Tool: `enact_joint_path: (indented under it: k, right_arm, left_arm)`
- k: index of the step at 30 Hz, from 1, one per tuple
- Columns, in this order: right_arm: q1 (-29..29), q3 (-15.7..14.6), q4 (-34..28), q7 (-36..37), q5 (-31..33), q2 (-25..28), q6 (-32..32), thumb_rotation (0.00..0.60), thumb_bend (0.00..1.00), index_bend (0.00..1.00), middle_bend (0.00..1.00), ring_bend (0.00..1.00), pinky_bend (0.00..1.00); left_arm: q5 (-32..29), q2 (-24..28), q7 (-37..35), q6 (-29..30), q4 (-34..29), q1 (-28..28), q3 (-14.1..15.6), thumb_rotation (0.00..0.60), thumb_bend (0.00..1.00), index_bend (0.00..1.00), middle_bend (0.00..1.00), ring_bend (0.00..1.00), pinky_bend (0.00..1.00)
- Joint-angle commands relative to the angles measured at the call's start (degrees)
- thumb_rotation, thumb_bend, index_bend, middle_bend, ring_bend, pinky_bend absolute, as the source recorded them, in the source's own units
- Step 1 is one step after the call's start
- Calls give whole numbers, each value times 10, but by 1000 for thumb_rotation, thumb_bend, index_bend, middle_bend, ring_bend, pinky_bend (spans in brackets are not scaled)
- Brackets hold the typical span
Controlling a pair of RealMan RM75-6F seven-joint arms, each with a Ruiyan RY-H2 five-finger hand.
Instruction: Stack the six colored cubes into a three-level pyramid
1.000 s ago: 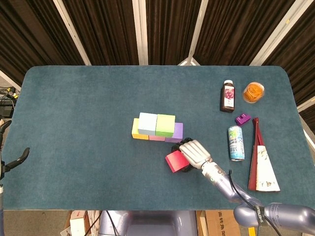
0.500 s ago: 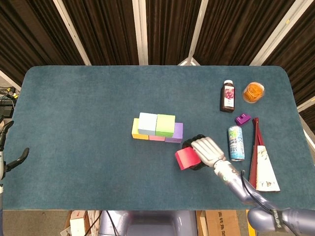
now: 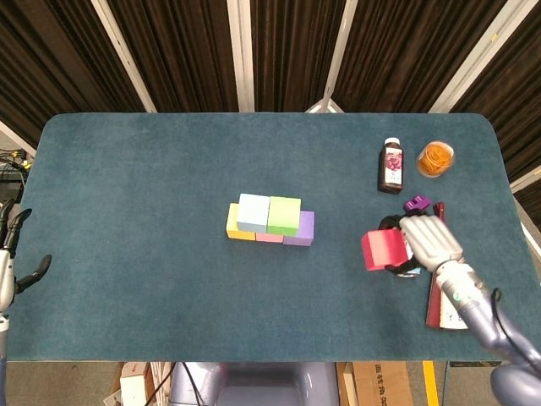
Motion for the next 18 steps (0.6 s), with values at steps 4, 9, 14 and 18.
enact_joint_path:
  k: [4,9,14,18]
  right_arm:
    - [136,48,27,-5,208,54,-89,600,197,444,388,302,138]
    - [222,38,45,-64,318,32,-73,600,197,444,388,302,137]
    - [312,32,46,-125,421,3,-48,600,198,444,388,302,137]
    - [362,26,42,-166,473,-33,-7,600,198,444,388,302,137]
  left_arm:
    - [-25,-1,36,-17,2,-3,-5,600,319,147,0,0,0]
    - [-50,13,63,-37,-15,-2,-7,600,319,147,0,0,0]
    - [-65,20,72,-54,-24,-7,-12,600,319,147,0,0,0]
    - [-35,11,21,-35,-3,-13,-13,600,319,146,0,0,0]
